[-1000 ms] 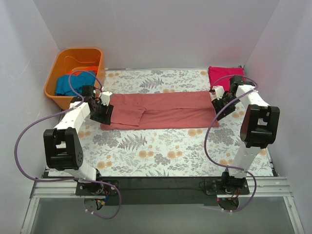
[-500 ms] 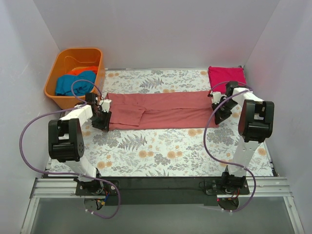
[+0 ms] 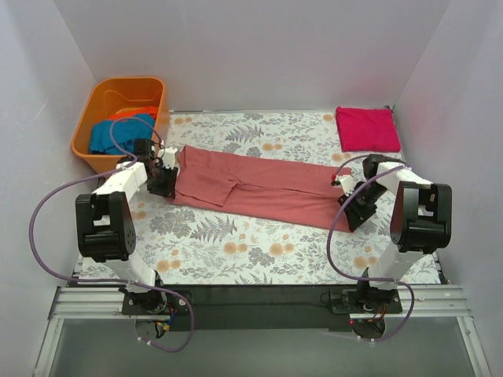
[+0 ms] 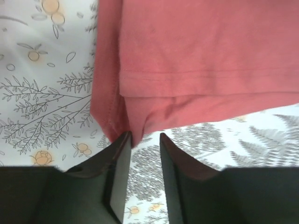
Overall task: Fold and stack the t-shirts
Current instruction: Fold the tshirt
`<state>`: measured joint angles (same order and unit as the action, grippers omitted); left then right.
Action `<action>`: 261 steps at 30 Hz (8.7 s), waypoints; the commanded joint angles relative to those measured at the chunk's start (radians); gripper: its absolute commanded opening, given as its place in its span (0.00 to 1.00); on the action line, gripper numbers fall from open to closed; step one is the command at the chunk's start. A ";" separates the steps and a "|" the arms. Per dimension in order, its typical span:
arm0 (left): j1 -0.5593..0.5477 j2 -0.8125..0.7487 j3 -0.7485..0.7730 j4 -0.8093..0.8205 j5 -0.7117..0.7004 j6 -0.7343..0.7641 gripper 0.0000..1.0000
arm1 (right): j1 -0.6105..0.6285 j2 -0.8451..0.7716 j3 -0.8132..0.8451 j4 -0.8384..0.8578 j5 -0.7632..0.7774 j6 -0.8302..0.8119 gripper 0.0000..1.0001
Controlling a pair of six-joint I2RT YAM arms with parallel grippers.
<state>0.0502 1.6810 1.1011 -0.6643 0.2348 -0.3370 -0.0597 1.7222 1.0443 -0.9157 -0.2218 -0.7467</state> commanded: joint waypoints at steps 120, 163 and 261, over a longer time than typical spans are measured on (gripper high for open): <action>-0.443 0.890 1.122 0.026 -0.009 -0.352 0.36 | 0.925 0.168 0.086 0.100 -0.177 0.194 0.29; -0.633 -0.905 -0.725 0.161 0.364 0.432 0.68 | 1.169 -0.454 -0.412 0.488 -0.010 0.196 0.56; -0.219 0.044 0.232 0.388 0.469 0.354 0.45 | 0.432 0.082 0.603 0.264 -0.138 -0.278 0.48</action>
<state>-0.1638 1.8980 1.4178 -0.2073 0.6060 0.0502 0.3649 1.9484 1.6642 -0.5697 -0.2928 -1.0851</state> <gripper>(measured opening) 0.456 0.497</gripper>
